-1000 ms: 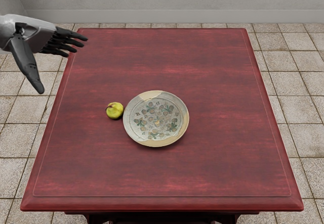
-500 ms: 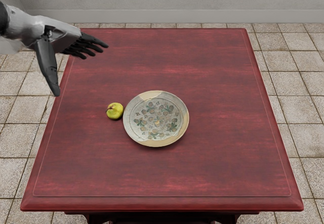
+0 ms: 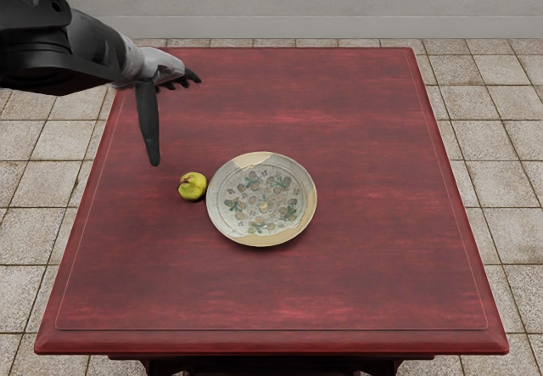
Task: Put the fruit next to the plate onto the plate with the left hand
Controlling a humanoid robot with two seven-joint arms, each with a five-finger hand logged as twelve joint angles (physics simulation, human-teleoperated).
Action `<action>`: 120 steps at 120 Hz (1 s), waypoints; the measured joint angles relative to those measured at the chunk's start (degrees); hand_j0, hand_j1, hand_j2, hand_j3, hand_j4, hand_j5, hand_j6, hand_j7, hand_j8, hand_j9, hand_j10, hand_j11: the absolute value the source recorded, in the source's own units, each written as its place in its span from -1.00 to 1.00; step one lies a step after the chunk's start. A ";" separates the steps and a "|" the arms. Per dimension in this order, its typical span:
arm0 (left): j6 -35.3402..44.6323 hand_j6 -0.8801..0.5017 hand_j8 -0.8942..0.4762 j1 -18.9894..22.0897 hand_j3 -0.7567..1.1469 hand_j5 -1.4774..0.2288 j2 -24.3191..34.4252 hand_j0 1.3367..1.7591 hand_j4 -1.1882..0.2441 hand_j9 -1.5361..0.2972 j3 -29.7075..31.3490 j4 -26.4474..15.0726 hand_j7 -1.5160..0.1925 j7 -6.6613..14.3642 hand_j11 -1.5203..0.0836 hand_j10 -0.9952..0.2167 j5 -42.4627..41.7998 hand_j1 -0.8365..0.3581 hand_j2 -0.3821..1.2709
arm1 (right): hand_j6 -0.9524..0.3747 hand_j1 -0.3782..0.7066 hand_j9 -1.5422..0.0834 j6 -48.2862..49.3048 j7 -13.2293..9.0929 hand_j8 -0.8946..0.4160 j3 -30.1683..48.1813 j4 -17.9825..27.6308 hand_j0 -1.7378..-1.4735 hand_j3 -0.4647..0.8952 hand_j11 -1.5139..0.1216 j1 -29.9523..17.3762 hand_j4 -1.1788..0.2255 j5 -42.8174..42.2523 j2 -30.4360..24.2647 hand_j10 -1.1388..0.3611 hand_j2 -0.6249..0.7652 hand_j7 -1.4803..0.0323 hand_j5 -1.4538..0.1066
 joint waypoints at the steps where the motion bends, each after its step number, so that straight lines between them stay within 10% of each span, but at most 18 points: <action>1: 0.61 0.26 0.29 0.00 -0.20 0.72 -0.15 0.52 0.65 0.66 -0.02 -0.08 0.76 0.23 0.88 0.63 -0.32 0.97 -0.54 | 0.42 -0.92 0.88 0.00 0.00 0.35 0.00 0.00 -0.40 -0.32 0.83 0.00 0.66 0.00 0.00 0.50 -0.10 0.94 0.85; 44: 27.10 0.26 0.30 1.20 -0.20 0.72 -5.72 0.52 0.65 0.67 -2.24 -9.04 0.77 2.35 0.89 0.63 -7.74 0.97 -0.54 | 0.42 -0.92 0.88 0.00 0.00 0.35 0.01 -0.01 -0.40 -0.32 0.83 0.00 0.66 0.00 0.00 0.50 -0.10 0.94 0.85; 120: 37.98 0.26 0.29 16.86 -0.20 0.72 -12.29 0.52 0.65 0.66 -6.47 -7.80 0.76 0.00 0.88 0.63 -6.43 0.97 -0.54 | 0.42 -0.92 0.88 0.00 0.00 0.35 0.00 0.00 -0.40 -0.32 0.83 0.00 0.66 0.00 0.00 0.50 -0.10 0.94 0.85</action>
